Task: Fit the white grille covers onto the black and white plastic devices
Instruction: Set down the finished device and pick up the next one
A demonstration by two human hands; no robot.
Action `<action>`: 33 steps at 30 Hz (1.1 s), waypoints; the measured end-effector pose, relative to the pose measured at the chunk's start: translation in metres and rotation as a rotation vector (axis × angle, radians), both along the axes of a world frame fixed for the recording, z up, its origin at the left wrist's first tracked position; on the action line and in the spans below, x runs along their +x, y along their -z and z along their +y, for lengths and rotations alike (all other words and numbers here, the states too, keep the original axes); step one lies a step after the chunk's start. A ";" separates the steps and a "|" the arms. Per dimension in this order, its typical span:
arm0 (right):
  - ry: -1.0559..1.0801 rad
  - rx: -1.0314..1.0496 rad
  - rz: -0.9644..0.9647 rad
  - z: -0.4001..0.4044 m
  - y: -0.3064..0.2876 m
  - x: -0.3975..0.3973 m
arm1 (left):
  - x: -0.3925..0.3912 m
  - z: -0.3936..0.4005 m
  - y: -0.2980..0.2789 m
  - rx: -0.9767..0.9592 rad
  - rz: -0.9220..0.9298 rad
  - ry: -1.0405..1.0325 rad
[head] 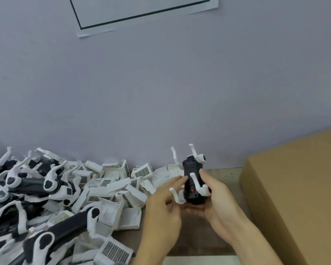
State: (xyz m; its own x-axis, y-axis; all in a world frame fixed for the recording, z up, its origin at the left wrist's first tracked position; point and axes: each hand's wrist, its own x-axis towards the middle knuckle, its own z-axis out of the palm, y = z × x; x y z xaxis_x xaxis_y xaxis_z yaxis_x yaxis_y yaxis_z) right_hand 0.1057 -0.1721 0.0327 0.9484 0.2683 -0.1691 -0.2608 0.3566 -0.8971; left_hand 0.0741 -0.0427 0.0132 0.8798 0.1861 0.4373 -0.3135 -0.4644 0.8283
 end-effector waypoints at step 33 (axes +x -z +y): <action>0.019 -0.654 -0.654 0.032 0.014 -0.012 | 0.002 0.012 -0.025 -0.383 0.269 -0.046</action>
State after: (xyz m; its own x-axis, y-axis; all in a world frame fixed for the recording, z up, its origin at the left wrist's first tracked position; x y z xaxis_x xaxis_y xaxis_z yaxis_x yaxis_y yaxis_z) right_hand 0.0933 -0.1404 0.0192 0.9118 0.2914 0.2893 0.3693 -0.2739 -0.8880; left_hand 0.0765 -0.0306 0.0382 0.9397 0.3308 0.0873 -0.0506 -0.1179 0.9917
